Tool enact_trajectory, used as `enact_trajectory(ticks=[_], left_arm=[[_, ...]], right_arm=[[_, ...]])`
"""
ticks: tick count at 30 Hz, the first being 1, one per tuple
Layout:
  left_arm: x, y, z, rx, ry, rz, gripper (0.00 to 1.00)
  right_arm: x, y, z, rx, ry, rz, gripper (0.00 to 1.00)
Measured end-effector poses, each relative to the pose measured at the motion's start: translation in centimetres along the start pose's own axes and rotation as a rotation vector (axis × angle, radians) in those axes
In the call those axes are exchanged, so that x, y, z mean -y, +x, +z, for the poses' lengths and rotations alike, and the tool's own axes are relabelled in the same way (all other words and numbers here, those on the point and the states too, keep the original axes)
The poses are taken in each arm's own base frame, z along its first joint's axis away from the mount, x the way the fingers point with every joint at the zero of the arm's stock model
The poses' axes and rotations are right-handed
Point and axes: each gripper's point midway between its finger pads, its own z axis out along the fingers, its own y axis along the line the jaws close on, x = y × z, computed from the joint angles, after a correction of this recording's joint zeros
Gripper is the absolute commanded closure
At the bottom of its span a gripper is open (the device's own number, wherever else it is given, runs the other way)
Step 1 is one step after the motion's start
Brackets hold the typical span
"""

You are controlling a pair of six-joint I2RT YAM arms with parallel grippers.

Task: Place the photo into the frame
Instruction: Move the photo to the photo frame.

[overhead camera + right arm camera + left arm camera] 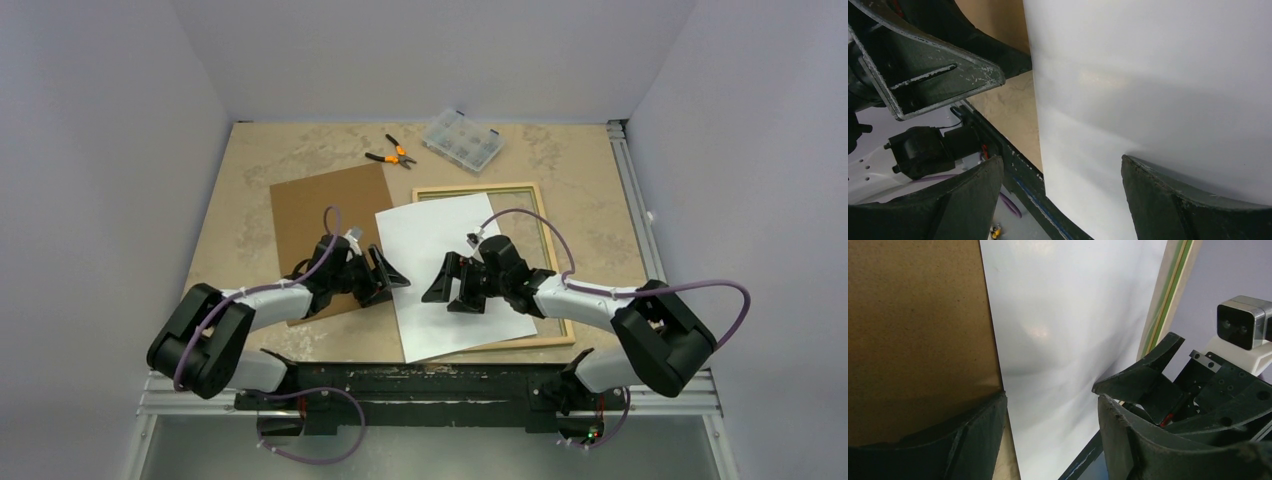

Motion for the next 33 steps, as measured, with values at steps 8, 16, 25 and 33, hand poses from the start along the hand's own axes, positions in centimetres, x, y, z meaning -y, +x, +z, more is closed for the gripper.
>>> enact_trajectory(ticks=[8,16,25,33], left_arm=[[1.3,0.7,1.1,-0.013,0.163,-0.036,0.38],[1.8,0.4,1.6,-0.003,0.226,-0.051,0.47],[3.7,-0.4,0.1,0.059,0.275,0.030,0.49],[4.8,-1.0,0.5,0.058,0.270,0.094,0.43]], right_arm=[[0.0,0.0,0.0,0.000,0.001,0.001,0.14],[-0.4,-0.1,-0.6,0.011,-0.004,-0.005,0.13],[-0.4,-0.1,-0.6,0.015,-0.002,-0.006,0.13],[0.2,-0.2,-0.6,0.021,0.023,-0.005,0.13]])
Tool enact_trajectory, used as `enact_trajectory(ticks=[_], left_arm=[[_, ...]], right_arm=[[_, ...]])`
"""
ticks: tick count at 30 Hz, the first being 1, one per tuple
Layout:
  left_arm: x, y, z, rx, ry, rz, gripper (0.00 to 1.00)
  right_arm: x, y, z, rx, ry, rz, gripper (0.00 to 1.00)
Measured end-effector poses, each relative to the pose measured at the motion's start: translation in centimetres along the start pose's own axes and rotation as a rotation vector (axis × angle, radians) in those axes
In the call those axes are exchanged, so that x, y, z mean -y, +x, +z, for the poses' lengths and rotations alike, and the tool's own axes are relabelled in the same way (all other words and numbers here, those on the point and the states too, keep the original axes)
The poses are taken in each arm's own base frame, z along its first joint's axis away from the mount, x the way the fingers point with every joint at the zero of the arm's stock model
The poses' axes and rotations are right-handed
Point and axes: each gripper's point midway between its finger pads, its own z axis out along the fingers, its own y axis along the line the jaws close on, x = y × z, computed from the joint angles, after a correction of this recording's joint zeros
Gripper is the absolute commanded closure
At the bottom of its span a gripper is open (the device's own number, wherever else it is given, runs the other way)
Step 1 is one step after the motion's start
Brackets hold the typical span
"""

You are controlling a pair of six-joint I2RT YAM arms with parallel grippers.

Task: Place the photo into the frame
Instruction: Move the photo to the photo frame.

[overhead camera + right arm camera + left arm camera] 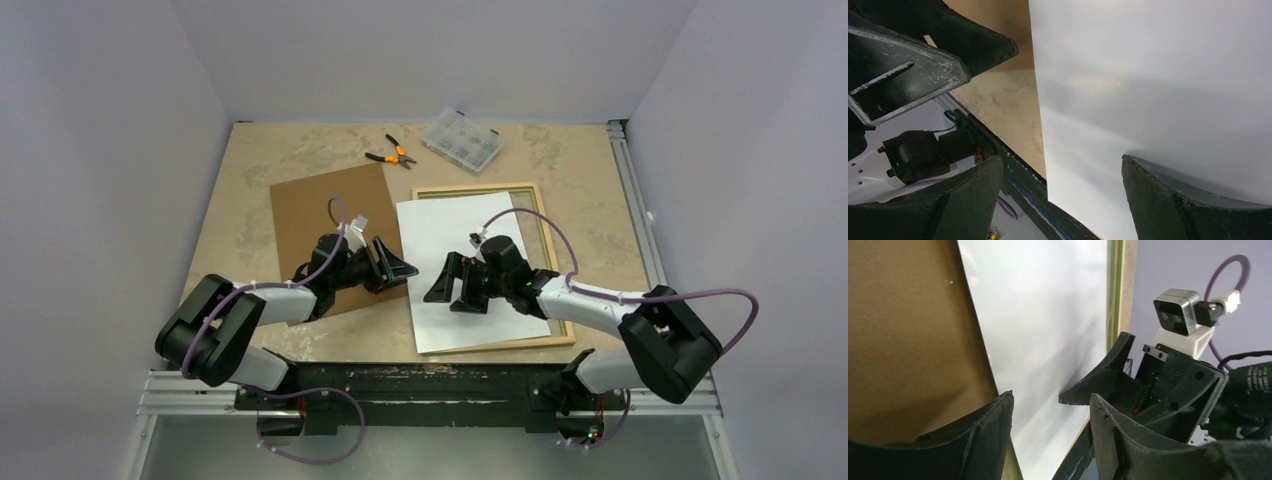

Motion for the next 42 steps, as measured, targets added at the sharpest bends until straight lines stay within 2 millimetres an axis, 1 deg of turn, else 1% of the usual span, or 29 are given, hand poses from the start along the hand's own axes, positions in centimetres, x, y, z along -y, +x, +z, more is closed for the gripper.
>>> enact_trajectory(ticks=[9,11,14,18,23,26,30,33,37,42], left_arm=[[-3.7,0.5,-0.5,-0.016,-0.190,0.024,0.43],[-4.0,0.6,-0.6,-0.018,-0.202,0.022,0.44],[-4.1,0.6,-0.2,-0.021,-0.194,0.019,0.47],[-3.8,0.4,1.1,-0.031,-0.142,0.004,0.53],[-3.8,0.3,2.0,-0.029,-0.111,-0.020,0.73],[-4.0,0.2,2.0,-0.025,-0.121,-0.023,0.86],[-4.4,0.3,1.8,-0.025,-0.145,-0.027,0.99],[-4.2,0.0,2.0,-0.026,-0.146,-0.022,1.00],[-2.8,-0.9,2.5,-0.016,-0.115,0.002,1.00],[-1.3,-1.8,3.1,-0.020,-0.095,0.022,1.00]], right_arm=[[1.0,0.3,0.2,0.000,0.029,0.010,0.13],[1.0,0.3,0.2,0.000,0.029,0.011,0.13],[1.0,0.2,0.2,0.001,0.029,0.013,0.13],[1.0,0.2,0.2,0.002,0.029,0.019,0.13],[0.9,0.2,0.1,0.003,0.028,0.028,0.13],[0.8,0.1,0.0,0.006,0.024,0.027,0.13],[0.2,0.0,-0.5,0.016,0.008,0.020,0.13],[-0.4,-0.1,-1.2,0.026,-0.005,0.014,0.12],[-1.5,-0.8,-2.6,0.054,-0.028,0.007,0.12],[-3.2,-2.2,-4.6,0.111,-0.048,-0.005,0.12]])
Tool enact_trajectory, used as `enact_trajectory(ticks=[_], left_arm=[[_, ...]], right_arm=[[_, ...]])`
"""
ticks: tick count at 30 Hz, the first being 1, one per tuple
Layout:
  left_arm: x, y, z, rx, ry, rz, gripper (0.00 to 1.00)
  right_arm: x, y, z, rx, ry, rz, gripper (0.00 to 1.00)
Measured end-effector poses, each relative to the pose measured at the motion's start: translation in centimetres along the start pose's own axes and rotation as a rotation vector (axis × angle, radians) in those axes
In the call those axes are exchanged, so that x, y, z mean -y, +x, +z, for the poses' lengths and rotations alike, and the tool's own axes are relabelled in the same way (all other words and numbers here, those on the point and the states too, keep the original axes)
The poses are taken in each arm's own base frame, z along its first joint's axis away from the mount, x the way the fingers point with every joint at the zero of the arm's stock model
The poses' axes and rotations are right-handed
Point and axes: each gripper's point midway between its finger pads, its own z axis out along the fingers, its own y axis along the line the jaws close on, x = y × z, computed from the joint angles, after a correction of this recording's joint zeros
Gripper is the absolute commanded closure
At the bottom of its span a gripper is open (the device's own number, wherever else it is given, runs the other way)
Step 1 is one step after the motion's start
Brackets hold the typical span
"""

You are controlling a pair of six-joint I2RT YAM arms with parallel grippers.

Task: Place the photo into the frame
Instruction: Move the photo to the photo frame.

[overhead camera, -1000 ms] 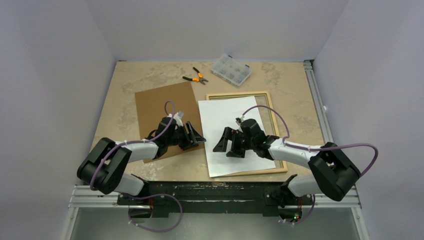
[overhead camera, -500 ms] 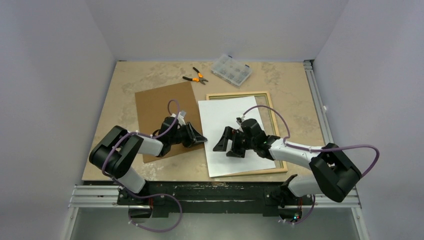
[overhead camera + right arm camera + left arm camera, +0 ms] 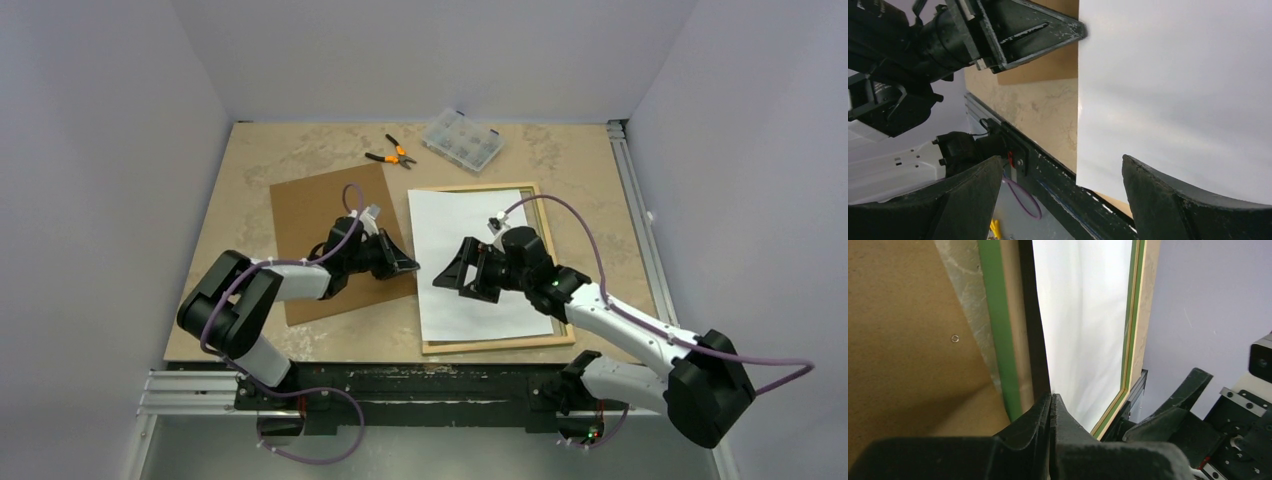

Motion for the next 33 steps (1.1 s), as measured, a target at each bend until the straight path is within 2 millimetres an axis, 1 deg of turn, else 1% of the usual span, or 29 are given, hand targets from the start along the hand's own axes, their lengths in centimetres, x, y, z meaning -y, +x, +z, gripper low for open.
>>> enact_trajectory(ticks=[4,6,9,12,15,19,21,23,26,27,28,29,31,33], left_arm=[[1.1,-0.2,0.4,-0.022,-0.009,0.025,1.00],[2.0,-0.3,0.7,-0.029,-0.004,0.036,1.00],[3.2,-0.6,1.0,-0.035,0.011,0.054,1.00],[3.9,-0.5,1.6,-0.046,0.021,0.065,1.00],[3.9,0.2,2.3,-0.068,0.016,0.068,1.00],[3.0,1.2,2.9,-0.099,-0.008,0.060,1.00],[2.7,1.4,3.1,-0.104,-0.017,0.057,1.00],[2.6,1.4,3.1,-0.103,-0.021,0.055,0.88],[2.5,1.5,3.1,-0.107,-0.027,0.060,0.60],[2.4,1.5,3.1,-0.109,-0.031,0.065,0.53],[2.3,1.6,3.1,-0.112,-0.038,0.066,0.43],[2.1,1.7,3.0,-0.115,-0.051,0.064,0.36],[2.0,1.9,2.7,-0.122,-0.069,0.067,0.26],[2.8,1.6,2.3,-0.112,-0.069,0.087,0.19]], right_arm=[[-1.3,-1.3,-1.4,0.046,-0.012,-0.016,0.11],[-1.6,-1.7,-1.8,0.058,-0.014,-0.018,0.11],[-1.6,-2.1,-2.3,0.069,-0.003,-0.018,0.11],[-1.1,-2.1,-2.6,0.069,0.017,-0.013,0.11],[-0.8,-2.1,-2.8,0.069,0.029,-0.010,0.11],[-0.4,-2.2,-2.8,0.072,0.044,-0.006,0.11],[-0.3,-2.2,-2.8,0.072,0.046,-0.006,0.11],[-0.2,-2.2,-2.8,0.073,0.050,-0.006,0.11],[-0.1,-2.2,-2.8,0.074,0.054,-0.005,0.11],[-0.1,-2.3,-2.8,0.076,0.055,-0.005,0.10],[-0.1,-2.3,-2.8,0.077,0.056,-0.007,0.10],[0.0,-2.3,-2.8,0.077,0.057,-0.007,0.10],[0.0,-2.3,-2.8,0.076,0.058,-0.008,0.09],[0.0,-2.3,-2.8,0.075,0.060,-0.009,0.08]])
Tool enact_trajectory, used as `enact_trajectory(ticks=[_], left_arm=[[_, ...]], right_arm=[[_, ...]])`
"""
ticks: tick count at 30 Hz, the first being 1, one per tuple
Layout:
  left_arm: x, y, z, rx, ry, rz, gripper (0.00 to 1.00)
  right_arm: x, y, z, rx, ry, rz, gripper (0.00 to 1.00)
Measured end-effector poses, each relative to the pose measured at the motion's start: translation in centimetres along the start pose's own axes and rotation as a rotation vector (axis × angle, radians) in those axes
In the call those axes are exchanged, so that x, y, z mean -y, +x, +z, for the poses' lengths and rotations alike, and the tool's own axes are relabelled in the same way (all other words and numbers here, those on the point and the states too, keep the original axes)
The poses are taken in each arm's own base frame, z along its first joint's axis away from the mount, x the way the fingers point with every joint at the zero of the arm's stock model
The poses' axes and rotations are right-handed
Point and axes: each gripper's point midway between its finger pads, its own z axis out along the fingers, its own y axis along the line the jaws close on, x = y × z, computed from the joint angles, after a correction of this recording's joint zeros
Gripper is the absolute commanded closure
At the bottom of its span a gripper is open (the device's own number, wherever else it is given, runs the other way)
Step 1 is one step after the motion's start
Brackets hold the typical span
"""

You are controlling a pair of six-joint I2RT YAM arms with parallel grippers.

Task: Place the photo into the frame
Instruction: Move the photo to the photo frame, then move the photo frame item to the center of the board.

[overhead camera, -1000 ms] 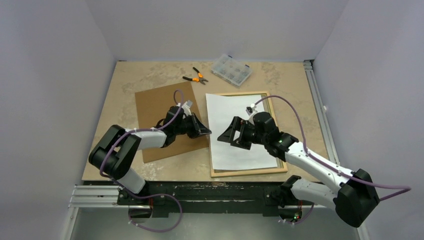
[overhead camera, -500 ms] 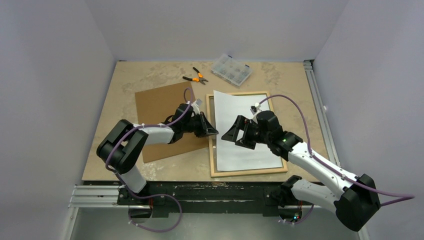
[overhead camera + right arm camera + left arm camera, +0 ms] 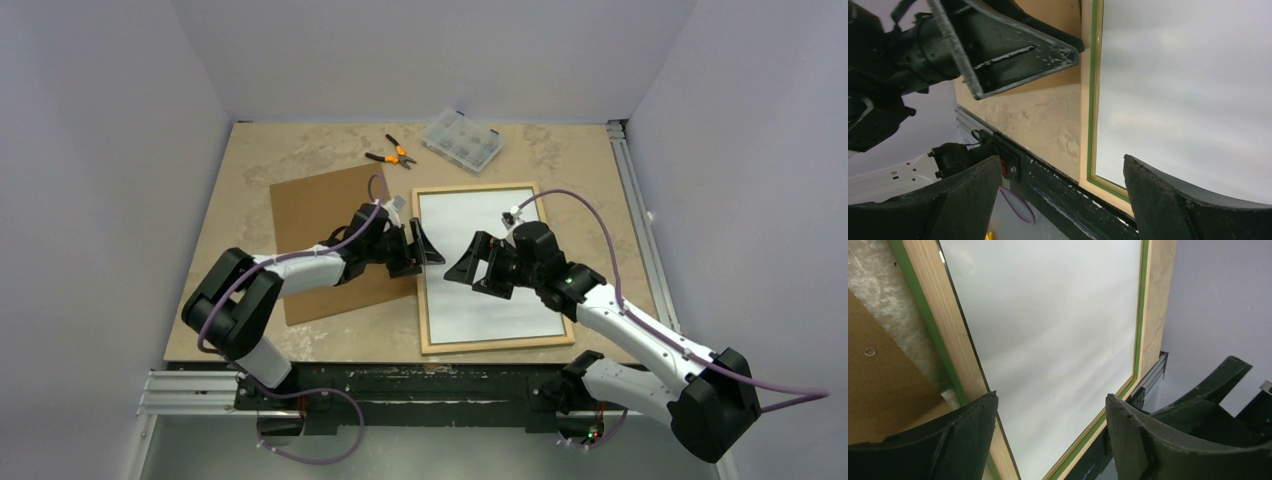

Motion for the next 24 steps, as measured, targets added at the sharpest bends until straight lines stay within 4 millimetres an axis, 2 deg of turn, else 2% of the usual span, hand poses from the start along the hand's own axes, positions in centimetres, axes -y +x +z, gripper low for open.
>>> enact_trajectory(ticks=[3,8,10,14,20,24], left_arm=[[1.3,-0.8,-1.5,0.035,-0.024,0.040,0.13],[3.3,-3.2,-5.2,0.143,-0.118,0.129,0.12],[3.4,-4.0,-6.7,0.183,-0.168,0.158,0.13],[1.8,-4.8,-10.2,0.268,-0.319,0.185,0.15],[-1.3,-4.5,-16.5,0.386,-0.513,0.198,0.15],[-3.5,-3.9,-19.0,0.418,-0.623,0.203,0.14]], right_arm=[[0.1,0.1,0.0,-0.003,0.004,-0.003,0.07],[0.4,0.2,0.0,-0.010,0.016,-0.009,0.06],[0.6,0.3,0.2,-0.016,0.024,-0.011,0.06],[1.3,0.3,0.6,-0.029,0.058,-0.019,0.06],[0.9,-0.5,1.4,-0.035,0.082,-0.033,0.06],[0.5,-0.8,2.5,-0.054,0.093,-0.034,0.06]])
